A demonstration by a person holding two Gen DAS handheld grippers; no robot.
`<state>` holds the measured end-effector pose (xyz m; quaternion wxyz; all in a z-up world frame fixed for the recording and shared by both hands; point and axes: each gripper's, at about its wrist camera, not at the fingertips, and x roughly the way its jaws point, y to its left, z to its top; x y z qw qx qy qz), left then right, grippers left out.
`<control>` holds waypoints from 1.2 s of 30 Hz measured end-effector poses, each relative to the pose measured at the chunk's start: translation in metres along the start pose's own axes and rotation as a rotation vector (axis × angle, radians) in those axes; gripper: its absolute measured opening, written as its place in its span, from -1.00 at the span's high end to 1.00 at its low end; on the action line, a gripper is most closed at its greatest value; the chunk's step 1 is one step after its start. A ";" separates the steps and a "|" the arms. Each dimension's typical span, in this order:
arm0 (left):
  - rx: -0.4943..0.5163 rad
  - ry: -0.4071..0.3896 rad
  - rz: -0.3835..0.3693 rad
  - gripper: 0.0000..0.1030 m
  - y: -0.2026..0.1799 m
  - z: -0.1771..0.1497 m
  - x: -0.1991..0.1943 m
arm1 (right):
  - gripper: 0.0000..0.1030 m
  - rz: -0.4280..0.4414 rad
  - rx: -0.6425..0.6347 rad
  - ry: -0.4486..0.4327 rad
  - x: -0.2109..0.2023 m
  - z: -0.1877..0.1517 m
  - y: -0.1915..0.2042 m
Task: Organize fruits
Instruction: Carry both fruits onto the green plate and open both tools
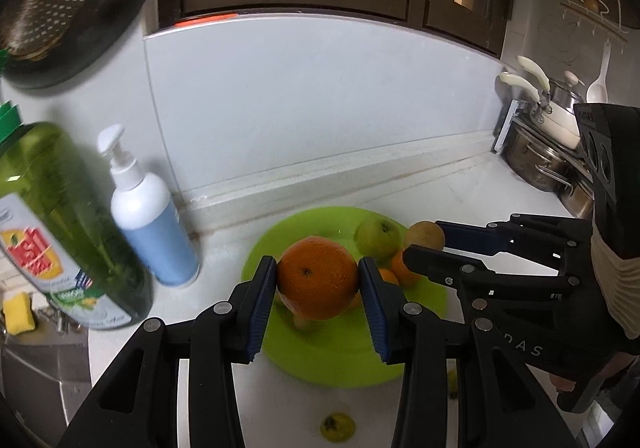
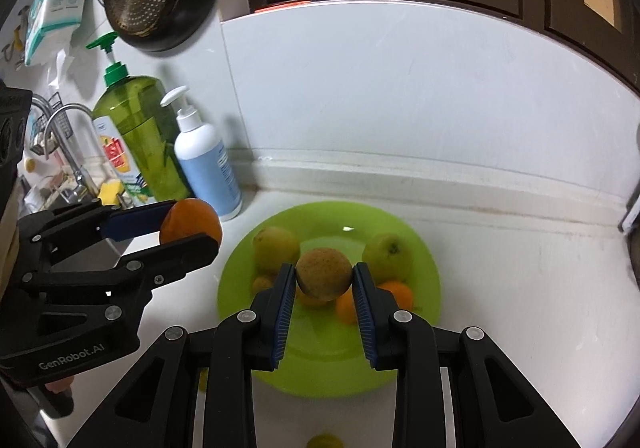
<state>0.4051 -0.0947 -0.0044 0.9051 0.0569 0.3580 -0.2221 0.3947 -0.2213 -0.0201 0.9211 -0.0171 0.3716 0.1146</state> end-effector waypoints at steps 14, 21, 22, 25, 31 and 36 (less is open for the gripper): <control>0.023 0.074 -0.008 0.19 0.011 0.021 0.062 | 0.41 -0.013 0.002 0.056 0.051 0.023 -0.027; 0.029 0.110 -0.016 0.19 0.015 0.021 0.086 | 0.41 -0.017 0.012 0.080 0.067 0.023 -0.033; 0.029 0.115 -0.020 0.19 0.015 0.021 0.089 | 0.41 -0.018 0.013 0.081 0.069 0.023 -0.033; 0.042 0.121 -0.028 0.19 0.012 0.020 0.094 | 0.41 -0.017 0.015 0.084 0.073 0.024 -0.032; 0.065 0.109 -0.025 0.17 0.009 0.018 0.094 | 0.39 -0.010 0.041 0.088 0.078 0.022 -0.036; 0.048 0.107 -0.022 0.16 0.013 0.017 0.089 | 0.38 -0.009 0.045 0.082 0.073 0.020 -0.034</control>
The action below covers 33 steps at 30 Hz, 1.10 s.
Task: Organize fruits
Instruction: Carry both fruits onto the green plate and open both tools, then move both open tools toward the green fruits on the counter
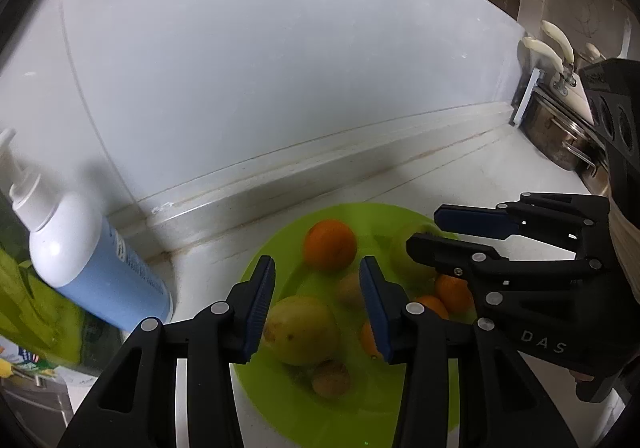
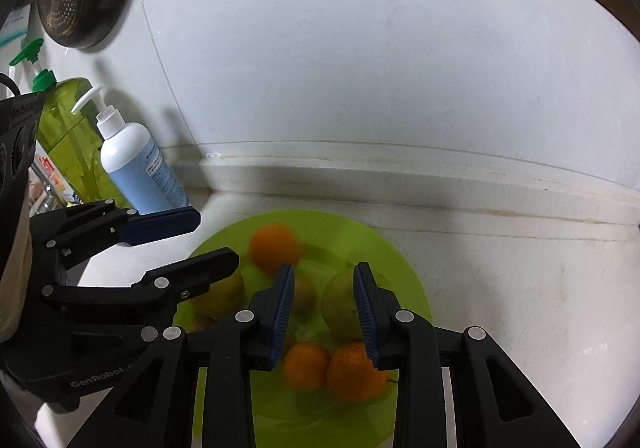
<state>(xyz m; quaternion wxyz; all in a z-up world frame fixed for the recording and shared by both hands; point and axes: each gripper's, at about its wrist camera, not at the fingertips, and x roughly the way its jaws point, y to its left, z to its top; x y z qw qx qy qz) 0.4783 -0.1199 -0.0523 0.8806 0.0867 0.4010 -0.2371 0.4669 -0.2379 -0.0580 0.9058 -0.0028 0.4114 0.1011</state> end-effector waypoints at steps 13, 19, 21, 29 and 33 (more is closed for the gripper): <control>-0.037 -0.051 0.029 0.16 -0.001 -0.004 -0.037 | 0.38 -0.004 0.000 -0.056 -0.038 -0.006 0.009; -0.042 -0.091 0.043 0.16 -0.005 -0.008 -0.063 | 0.38 -0.001 -0.007 -0.078 -0.062 -0.012 0.016; -0.044 -0.103 0.044 0.16 -0.007 -0.010 -0.073 | 0.38 -0.003 -0.011 -0.083 -0.068 -0.015 0.018; -0.045 -0.143 0.058 0.07 -0.016 -0.026 -0.110 | 0.31 -0.002 -0.002 -0.109 -0.098 -0.030 0.030; -0.045 -0.160 0.071 -0.01 -0.020 -0.034 -0.125 | 0.14 -0.015 0.009 -0.117 -0.111 -0.040 0.034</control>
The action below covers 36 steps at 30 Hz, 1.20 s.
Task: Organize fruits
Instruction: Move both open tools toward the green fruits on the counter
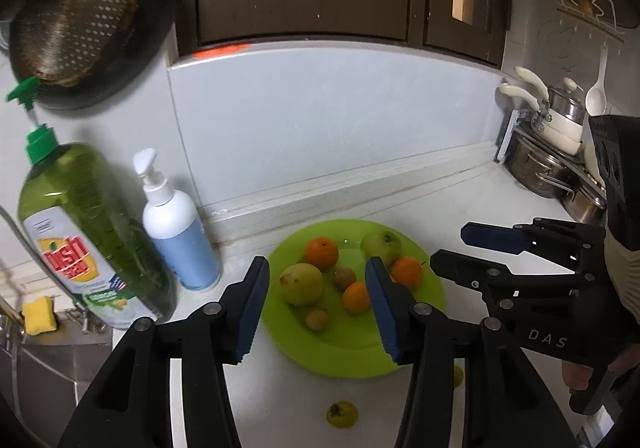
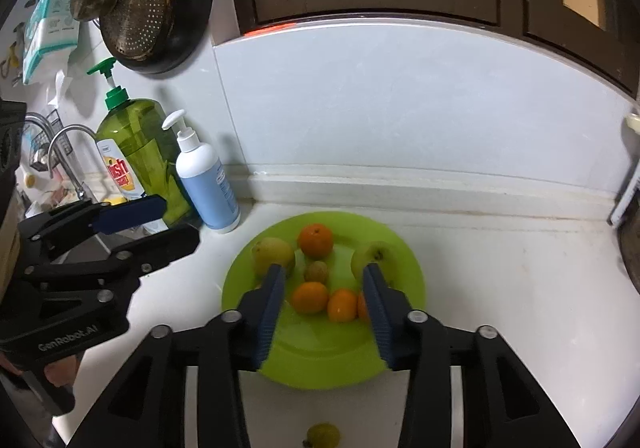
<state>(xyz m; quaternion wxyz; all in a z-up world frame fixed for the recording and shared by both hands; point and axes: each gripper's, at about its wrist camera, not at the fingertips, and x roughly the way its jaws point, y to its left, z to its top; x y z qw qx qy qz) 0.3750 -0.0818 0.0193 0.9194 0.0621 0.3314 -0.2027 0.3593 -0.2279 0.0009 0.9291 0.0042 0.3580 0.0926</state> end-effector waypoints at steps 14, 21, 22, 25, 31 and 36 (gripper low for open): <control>-0.072 0.009 0.053 -0.37 -0.001 -0.048 -0.029 | -0.25 -0.102 0.061 -0.011 -0.031 -0.049 0.009; -0.097 0.021 0.097 -0.40 -0.001 -0.077 -0.029 | -0.25 -0.158 0.056 0.010 -0.031 -0.078 0.015; -0.096 0.023 0.103 -0.40 -0.002 -0.080 -0.029 | -0.25 -0.162 0.052 0.012 -0.031 -0.082 0.016; -0.074 0.033 0.116 -0.40 -0.005 -0.091 -0.027 | -0.25 -0.148 0.053 0.037 -0.029 -0.094 0.018; -0.037 0.065 0.103 -0.40 -0.013 -0.111 -0.020 | -0.25 -0.163 0.052 0.078 -0.023 -0.109 0.018; -0.031 0.103 0.078 -0.39 -0.017 -0.123 -0.010 | -0.25 -0.166 0.093 0.125 -0.014 -0.121 0.011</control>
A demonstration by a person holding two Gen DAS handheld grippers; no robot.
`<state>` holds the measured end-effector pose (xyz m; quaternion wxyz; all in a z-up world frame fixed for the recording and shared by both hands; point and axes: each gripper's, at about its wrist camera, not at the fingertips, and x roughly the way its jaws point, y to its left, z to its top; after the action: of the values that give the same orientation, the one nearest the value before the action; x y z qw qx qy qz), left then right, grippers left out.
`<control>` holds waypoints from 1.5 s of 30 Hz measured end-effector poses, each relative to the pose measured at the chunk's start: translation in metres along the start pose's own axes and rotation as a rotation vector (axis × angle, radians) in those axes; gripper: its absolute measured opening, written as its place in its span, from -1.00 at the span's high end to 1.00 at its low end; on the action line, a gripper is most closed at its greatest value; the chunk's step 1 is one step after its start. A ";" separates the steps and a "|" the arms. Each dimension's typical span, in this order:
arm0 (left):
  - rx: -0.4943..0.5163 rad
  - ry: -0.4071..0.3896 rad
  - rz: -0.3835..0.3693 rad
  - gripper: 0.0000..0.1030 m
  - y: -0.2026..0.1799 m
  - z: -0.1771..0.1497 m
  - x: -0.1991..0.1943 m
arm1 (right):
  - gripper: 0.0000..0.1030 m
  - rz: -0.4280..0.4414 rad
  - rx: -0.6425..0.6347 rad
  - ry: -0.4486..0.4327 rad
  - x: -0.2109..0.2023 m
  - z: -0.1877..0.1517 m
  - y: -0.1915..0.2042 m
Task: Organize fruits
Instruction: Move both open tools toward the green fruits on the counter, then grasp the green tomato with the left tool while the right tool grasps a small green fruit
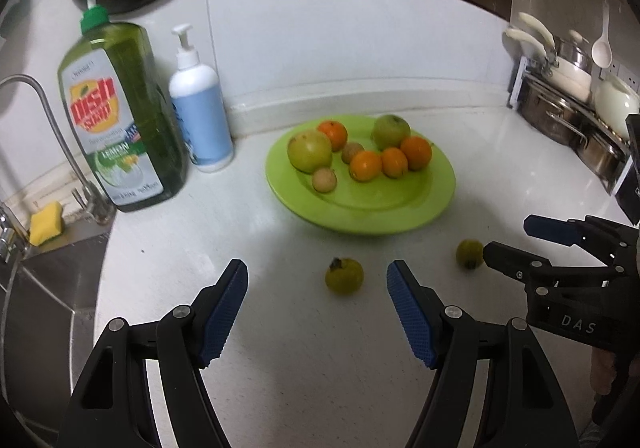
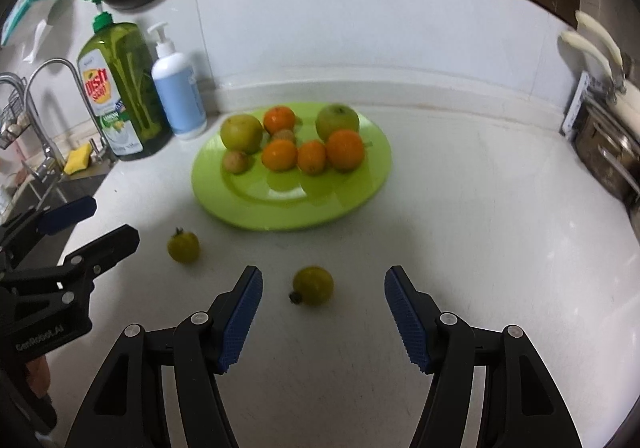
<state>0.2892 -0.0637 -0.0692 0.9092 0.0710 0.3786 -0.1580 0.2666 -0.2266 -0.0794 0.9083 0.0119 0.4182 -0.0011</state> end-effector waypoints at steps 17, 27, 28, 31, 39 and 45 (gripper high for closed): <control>-0.009 0.080 -0.060 -0.15 -0.005 -0.005 0.037 | 0.04 0.020 0.016 0.076 0.025 -0.008 -0.002; -0.001 0.097 -0.071 0.16 -0.007 0.003 0.052 | 0.25 0.043 -0.005 0.089 0.033 -0.002 0.004; -0.001 0.102 -0.074 0.19 -0.008 0.003 0.053 | 0.26 0.044 -0.005 0.090 0.033 -0.002 0.004; 0.002 0.116 -0.079 0.34 -0.008 0.002 0.055 | 0.30 0.046 -0.006 0.095 0.035 -0.001 0.004; -0.008 0.125 -0.099 0.44 -0.006 0.000 0.054 | 0.44 0.053 -0.013 0.096 0.035 -0.001 0.005; -0.003 0.116 -0.102 0.48 -0.008 0.001 0.050 | 0.46 0.064 -0.006 0.095 0.034 -0.001 0.004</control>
<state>0.3201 -0.0831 -0.1043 0.8765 0.0594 0.4340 -0.1995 0.2878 -0.2221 -0.1061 0.8870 0.0227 0.4602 0.0299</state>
